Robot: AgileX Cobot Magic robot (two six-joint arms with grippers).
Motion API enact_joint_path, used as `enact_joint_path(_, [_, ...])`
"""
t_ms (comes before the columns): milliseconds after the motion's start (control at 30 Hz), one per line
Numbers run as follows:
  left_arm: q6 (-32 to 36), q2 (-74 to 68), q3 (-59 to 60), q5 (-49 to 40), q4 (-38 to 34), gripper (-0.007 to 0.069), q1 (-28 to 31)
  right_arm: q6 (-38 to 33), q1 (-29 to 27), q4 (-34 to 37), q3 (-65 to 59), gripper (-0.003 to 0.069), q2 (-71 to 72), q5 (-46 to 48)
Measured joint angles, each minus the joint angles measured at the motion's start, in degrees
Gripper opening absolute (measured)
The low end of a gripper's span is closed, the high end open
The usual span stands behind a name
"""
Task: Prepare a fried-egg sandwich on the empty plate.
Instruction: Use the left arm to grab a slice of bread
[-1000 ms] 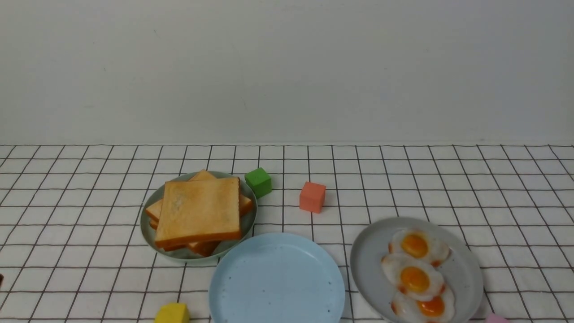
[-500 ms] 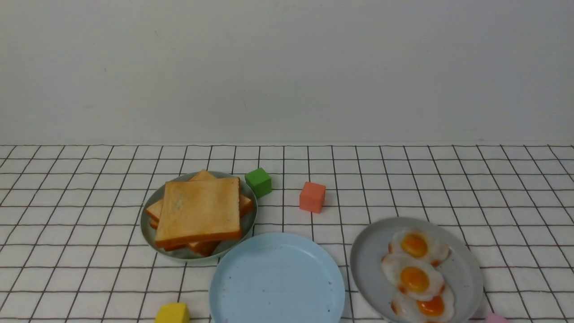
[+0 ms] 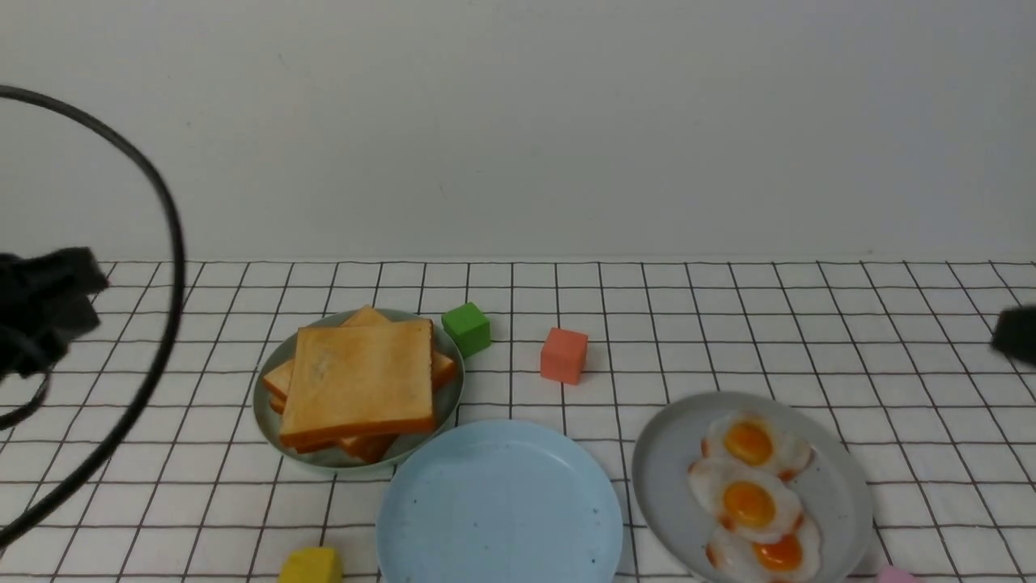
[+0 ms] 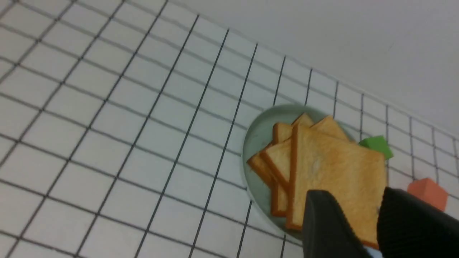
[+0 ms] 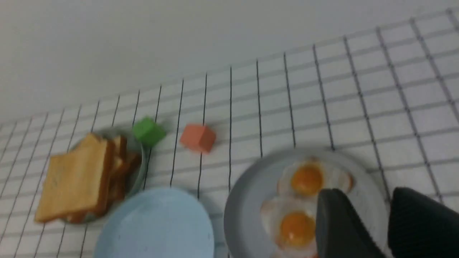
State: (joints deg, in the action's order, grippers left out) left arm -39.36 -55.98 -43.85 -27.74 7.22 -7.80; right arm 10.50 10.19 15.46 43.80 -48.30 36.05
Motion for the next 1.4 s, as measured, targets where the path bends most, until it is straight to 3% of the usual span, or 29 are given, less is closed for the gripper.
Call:
enact_joint_path(133, [6.06, -9.5, -4.29, -2.49, -8.15, 0.0238, 0.0, -2.36, 4.55, 2.82, -0.84, 0.0242, -1.84, 4.89])
enact_joint_path(367, [28.49, -25.83, -18.68, -15.09, -26.65, 0.0238, 1.66, -6.14, 6.95, 5.65, -0.84, 0.0242, -2.15, 6.38])
enact_joint_path(600, [44.35, -35.83, -25.62, -25.58, -42.36, 0.0238, 10.72, -7.62, 6.94, 6.26, -0.84, 0.0265, -2.15, 7.18])
enact_joint_path(700, [48.23, -38.28, -26.32, -28.19, -46.95, 0.0251, 14.5, -7.67, 6.94, 6.26, -0.84, 0.0281, -2.15, 7.3])
enact_joint_path(867, [50.2, -39.97, -26.46, -28.57, -48.66, 0.0328, 17.13, -7.67, 6.94, 6.32, -0.84, 0.0292, -2.15, 7.06])
enact_joint_path(967, [50.64, -40.38, -26.5, -28.01, -48.66, 0.0454, 17.13, -7.67, 6.94, 7.56, -0.84, 0.0295, -2.15, 6.13])
enact_joint_path(1133, [54.46, -42.26, -26.5, -27.25, -48.54, 0.0595, 17.13, -10.19, 6.94, 10.03, -0.84, 0.0295, -2.48, 4.7])
enact_joint_path(1233, [57.54, -44.25, -26.5, -27.31, -49.64, 0.061, 17.13, -13.25, 6.94, 12.92, -0.84, 0.0295, -3.09, 4.25])
enact_joint_path(1400, [61.99, -47.54, -26.5, -27.92, -53.7, 0.0574, 17.13, -17.44, 6.94, 17.74, -0.84, 0.0295, -3.68, 4.25])
